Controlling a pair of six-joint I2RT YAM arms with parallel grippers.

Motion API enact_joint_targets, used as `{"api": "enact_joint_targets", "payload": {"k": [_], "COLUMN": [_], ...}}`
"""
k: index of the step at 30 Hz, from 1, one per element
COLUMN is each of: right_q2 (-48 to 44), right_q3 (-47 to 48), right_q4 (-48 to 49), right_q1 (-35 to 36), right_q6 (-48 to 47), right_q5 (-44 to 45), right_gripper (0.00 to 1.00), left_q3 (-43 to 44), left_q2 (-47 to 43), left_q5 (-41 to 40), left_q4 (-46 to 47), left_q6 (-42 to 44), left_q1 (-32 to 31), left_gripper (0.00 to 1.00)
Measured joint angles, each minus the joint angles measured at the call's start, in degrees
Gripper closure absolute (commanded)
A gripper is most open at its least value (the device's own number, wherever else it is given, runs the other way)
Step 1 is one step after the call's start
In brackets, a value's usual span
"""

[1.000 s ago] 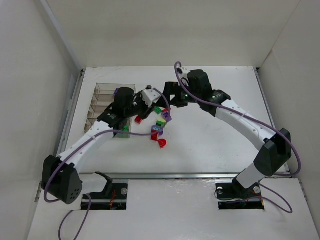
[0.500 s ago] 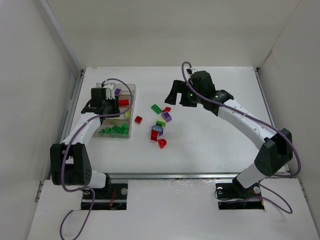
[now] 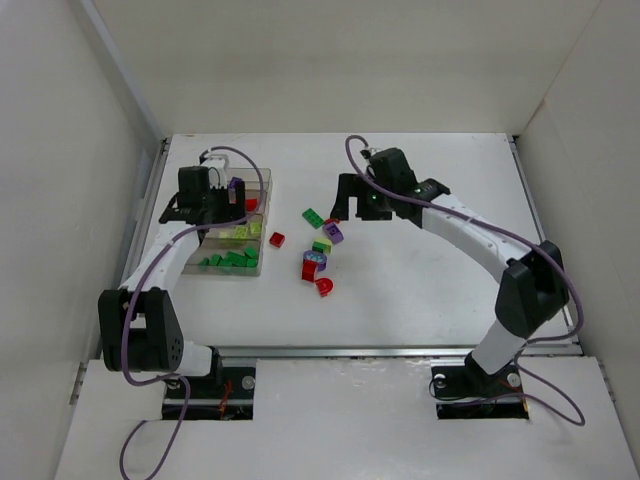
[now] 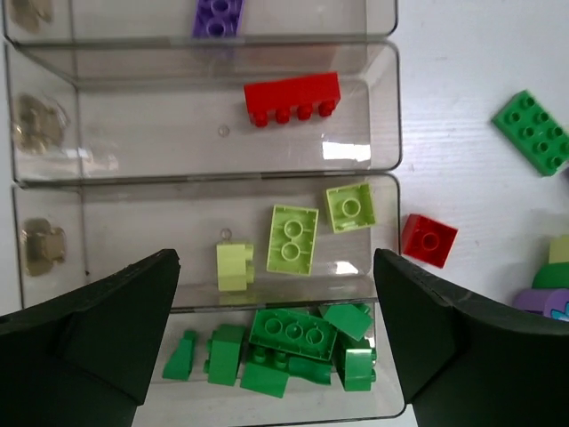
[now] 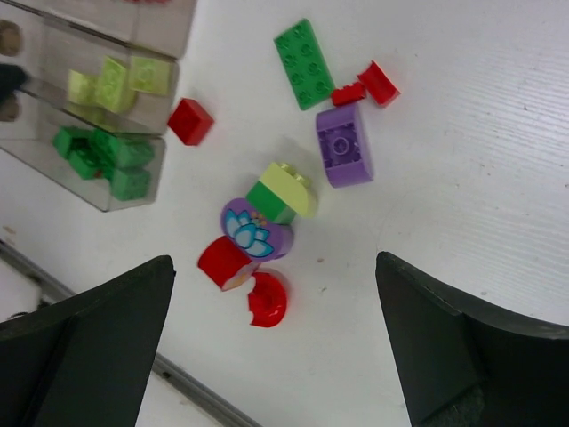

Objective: Sort the legos into containers by color

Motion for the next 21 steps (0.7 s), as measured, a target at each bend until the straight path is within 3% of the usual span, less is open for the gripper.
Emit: {"api": "enact_joint_targets", "payload": {"k": [8, 12, 21], "right_q2": [14.6, 21.2, 28.7], "right_q3": [7.8, 12.2, 18.1], "right_q4": [-3.7, -4.8, -5.1], "right_q1": [0.3, 0.3, 1.3], "right_q6": [-5.8, -8.5, -11.1], "right_q5": [1.1, 1.3, 1.8], "right_gripper": [0.00, 0.14, 0.27], "left_q3": [1.1, -2.0, -5.6], "left_q2": [-7.6, -12.6, -13.2], "left_q5": [3.8, 5.7, 6.4], "left_q4": [1.2, 2.6, 2.6], "left_q6": [7.6, 10.3, 10.6], "left_q1": [-4.7, -8.7, -9.4], "left_gripper": [0.12, 0.12, 0.12]}}
